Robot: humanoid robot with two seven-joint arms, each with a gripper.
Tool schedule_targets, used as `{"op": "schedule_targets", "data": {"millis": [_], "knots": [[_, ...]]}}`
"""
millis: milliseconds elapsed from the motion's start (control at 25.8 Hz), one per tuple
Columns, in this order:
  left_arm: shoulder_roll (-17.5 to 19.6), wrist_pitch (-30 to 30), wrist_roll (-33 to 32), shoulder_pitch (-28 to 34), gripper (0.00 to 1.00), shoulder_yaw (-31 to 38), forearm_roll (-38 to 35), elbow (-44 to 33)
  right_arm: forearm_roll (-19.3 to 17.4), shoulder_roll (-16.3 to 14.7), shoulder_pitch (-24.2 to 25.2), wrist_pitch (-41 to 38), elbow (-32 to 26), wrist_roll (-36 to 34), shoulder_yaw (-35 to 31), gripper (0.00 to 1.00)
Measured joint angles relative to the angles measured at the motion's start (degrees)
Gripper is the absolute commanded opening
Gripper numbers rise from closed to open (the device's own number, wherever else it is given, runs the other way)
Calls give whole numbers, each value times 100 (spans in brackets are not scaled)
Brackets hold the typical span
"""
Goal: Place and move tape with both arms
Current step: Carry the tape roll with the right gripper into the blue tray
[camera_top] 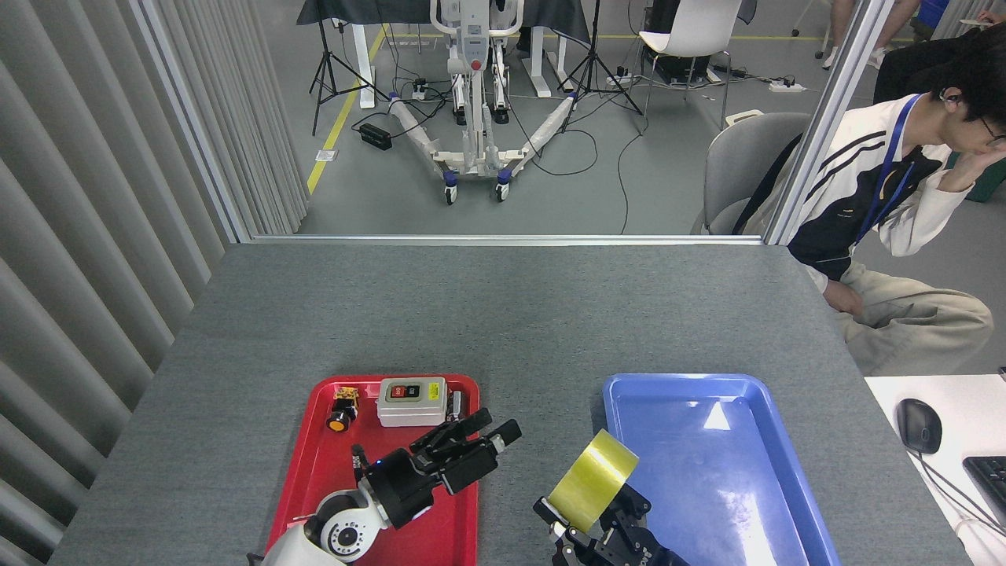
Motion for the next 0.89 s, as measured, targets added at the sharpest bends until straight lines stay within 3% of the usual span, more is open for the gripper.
{"op": "schedule_targets", "data": {"millis": [233,388,466,621,892], "knots": [[45,-5,151,70,100,1185,-145,161,9,-193,-3,792,-38,-18,-386,0],[191,-5,229,85,100,1514,-769,212,3,-524,-73,1076,-47,237,-947,0],[268,-5,265,85,100,1567,-1230,198,-30,-690,-180,1160,-51,699,-1171,0],[378,-5,378,91,100,1603,-1778,103,-83,-880,-481,1346,-157,2484,-1447,0],[561,-7,426,118,100,1613,-1945,-151,-149,-978,-1036,2173,-318,6794,-1445,0]]}}
